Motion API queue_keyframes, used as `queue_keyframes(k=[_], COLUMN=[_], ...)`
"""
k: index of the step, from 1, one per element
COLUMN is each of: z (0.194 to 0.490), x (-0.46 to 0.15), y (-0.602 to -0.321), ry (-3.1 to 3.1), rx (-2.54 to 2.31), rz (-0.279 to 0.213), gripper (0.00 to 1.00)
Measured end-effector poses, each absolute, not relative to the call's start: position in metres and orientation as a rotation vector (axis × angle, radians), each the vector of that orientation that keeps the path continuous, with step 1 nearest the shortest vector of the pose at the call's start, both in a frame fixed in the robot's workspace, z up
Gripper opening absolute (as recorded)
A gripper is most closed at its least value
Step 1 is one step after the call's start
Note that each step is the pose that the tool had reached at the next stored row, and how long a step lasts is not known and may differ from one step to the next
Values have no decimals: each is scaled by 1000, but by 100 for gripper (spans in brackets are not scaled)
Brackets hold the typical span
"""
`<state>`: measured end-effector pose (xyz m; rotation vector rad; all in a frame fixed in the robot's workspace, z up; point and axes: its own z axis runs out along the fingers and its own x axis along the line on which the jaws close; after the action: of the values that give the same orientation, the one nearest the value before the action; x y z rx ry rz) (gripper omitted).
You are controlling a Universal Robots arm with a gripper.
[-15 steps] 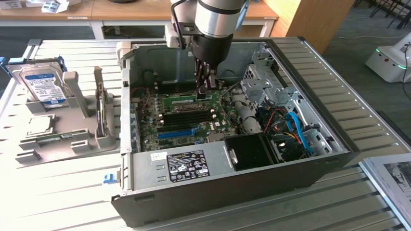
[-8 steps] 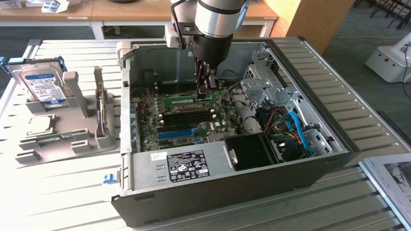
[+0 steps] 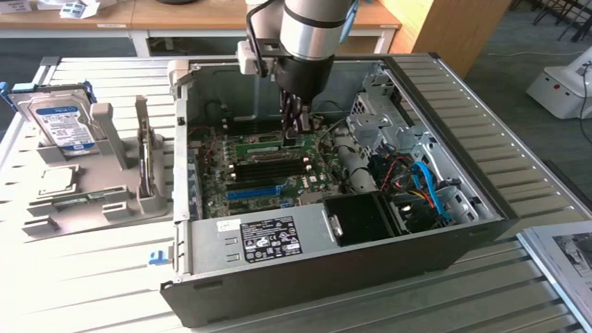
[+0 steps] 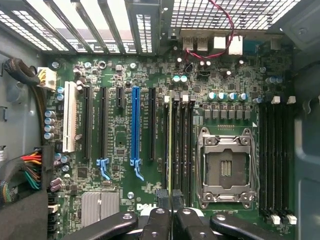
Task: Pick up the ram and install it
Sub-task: 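Insert the ram into the slot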
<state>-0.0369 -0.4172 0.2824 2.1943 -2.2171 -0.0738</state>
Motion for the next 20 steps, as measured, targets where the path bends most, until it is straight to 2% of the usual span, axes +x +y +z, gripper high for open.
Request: queue_keyframes(k=[20], z=[257], x=[-37], y=[-417], ry=[-2220], rx=[2191], rz=[-74], gripper=[12])
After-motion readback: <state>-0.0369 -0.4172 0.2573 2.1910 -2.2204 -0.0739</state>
